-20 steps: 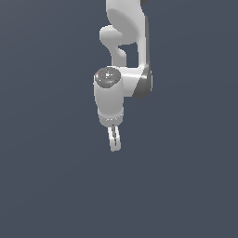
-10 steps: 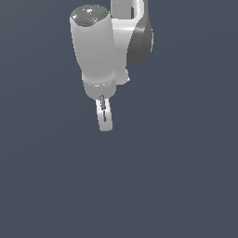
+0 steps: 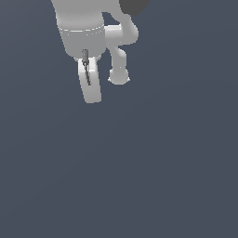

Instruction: Pick up the object and move it to a goal position.

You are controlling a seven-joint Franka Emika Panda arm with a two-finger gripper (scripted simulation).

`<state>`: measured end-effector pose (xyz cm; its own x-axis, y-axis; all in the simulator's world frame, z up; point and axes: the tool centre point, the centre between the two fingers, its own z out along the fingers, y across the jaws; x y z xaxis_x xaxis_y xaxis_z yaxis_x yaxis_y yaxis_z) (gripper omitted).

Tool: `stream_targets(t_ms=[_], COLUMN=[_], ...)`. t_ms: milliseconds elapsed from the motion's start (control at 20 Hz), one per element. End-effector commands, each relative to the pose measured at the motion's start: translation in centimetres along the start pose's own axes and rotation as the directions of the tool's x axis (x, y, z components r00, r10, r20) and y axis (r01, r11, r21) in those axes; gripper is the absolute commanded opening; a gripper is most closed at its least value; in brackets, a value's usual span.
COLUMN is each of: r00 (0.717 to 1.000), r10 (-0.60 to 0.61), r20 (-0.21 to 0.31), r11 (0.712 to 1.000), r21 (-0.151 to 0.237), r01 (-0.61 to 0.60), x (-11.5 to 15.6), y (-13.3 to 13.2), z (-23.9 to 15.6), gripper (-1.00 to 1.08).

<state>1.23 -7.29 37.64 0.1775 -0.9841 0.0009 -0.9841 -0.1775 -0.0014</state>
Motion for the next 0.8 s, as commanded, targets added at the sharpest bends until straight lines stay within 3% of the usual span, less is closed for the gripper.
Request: stream_targets(t_ms=[0,350,750], r00=[1.0,1.0,1.0], r10=[-0.001,-0.003,-0.003], r20=[0.0,0.0,0.001], r11=[1.0,1.0,1.0], r21=[-0.002,-0.002,-0.001], r01=[0.001,0.003,0.003], x=[0.3,1.0,1.2], y=[0.1,0.1,0.0], z=[-2.1,-5.6,-6.8], gripper=[-1.0,-1.0,-1.0])
